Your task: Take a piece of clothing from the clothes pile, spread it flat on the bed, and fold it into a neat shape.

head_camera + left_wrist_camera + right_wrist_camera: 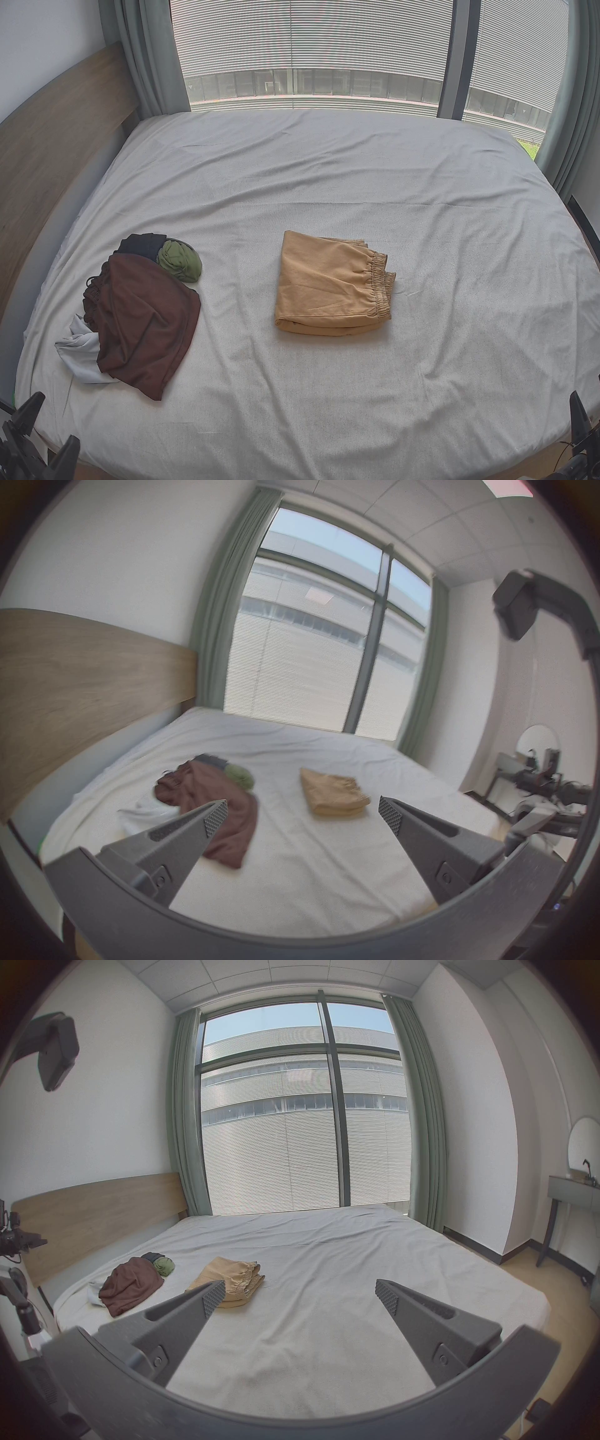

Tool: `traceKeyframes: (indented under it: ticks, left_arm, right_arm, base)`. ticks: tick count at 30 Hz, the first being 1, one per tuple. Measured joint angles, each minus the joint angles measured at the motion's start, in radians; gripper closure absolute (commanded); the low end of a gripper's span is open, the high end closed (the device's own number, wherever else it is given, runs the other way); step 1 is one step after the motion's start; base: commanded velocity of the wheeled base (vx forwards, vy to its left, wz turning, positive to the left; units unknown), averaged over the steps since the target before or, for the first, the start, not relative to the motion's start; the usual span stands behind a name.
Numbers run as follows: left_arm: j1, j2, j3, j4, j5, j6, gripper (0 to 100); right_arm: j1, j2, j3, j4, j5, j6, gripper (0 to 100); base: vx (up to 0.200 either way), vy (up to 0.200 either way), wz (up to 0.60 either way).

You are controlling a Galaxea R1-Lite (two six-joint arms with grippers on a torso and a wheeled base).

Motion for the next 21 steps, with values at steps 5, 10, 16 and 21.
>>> traceKeyframes:
  ticks: [5,10,16,21]
  left_arm:
    - [0.043,-0.026,0.000,0.149,0.094,0.051,0]
    - [0.108,-0.047,0.000,0.168,0.128,0.076,0]
    - [0.161,-0.096,0.000,0.171,0.173,0.113,0]
    - [0.168,-0.111,0.000,0.214,0.243,0.170,0]
  right_arm:
    - [-0.004,-0.012,0.000,0.004,-0.037,-0.042,0]
    - [-0.005,-0.016,0.000,0.006,-0.082,-0.054,0]
    - [-0.005,-0.016,0.000,0.018,-0.091,-0.094,0]
    - [-0.006,-0.016,0.000,0.025,-0.089,-0.094,0]
  base:
    - [0.000,0.000,0.00]
    - [0.000,0.000,0.00]
    - [0.000,0.000,0.00]
    - [0.000,0.000,0.00]
